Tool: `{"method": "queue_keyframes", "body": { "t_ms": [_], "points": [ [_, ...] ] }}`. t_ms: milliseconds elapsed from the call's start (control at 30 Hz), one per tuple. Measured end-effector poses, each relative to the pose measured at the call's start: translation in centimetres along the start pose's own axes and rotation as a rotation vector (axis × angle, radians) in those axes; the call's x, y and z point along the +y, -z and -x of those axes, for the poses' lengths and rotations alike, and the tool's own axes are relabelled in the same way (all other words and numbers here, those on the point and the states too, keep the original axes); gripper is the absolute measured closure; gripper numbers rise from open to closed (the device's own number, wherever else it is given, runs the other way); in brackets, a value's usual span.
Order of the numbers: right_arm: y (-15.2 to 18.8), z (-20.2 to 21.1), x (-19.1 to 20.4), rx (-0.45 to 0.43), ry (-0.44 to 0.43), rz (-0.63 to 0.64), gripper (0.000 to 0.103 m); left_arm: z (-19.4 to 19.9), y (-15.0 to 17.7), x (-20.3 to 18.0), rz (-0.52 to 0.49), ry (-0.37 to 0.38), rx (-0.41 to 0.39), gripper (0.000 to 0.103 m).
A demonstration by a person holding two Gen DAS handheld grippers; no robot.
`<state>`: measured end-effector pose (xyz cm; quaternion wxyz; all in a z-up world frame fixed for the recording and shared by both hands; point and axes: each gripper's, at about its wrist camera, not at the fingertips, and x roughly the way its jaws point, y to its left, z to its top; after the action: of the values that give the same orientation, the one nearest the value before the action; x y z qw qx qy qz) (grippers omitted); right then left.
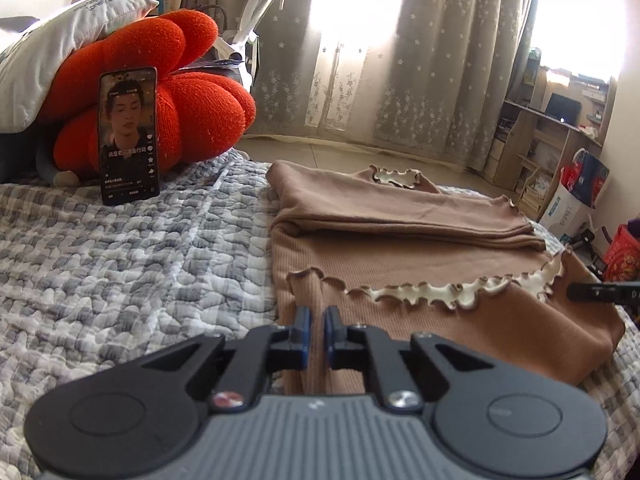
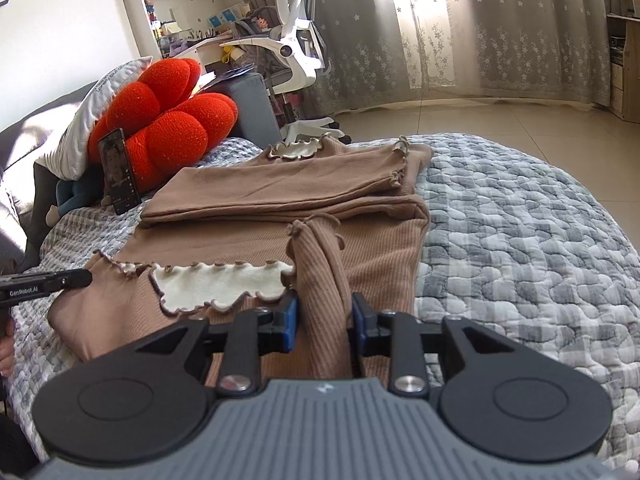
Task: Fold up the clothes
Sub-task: 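Lay the folded hem down over the top with both tools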
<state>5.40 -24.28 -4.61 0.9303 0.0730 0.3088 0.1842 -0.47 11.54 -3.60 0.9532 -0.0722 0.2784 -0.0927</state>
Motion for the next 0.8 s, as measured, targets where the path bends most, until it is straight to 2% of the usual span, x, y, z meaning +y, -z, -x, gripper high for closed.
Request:
{"method": "queue_keyframes", "body": {
  "t_ms": [133,300,433,633,800],
  "points": [
    [-0.3,1.1,-0.3,-0.077,0.033,-0.025,0.092,1.1,-0.4,1.3,0.106,0.041,-0.068,0.096],
    [-0.8,2.5,-2.1,-0.174,0.04,-0.159,0.094,1.4,-0.9,3.2,0.264,0.12,-0.139,0.096],
    [-1.5,1.7,-2.9,-0.174,0.051,-0.201,0.094,-0.5,-1.5,4.7,0.37,0.164,-0.116,0.096],
    [-2.4,0.4,-3.5,-0.159,0.079,-0.229,0.094,-4.1,-2.4,5.6,0.408,0.171,-0.05,0.096],
    [-2.3,-0.4,-4.3,-0.145,0.085,-0.263,0.094,-5.7,-3.0,5.4,0.381,0.152,-0.044,0.096]
  ]
}}
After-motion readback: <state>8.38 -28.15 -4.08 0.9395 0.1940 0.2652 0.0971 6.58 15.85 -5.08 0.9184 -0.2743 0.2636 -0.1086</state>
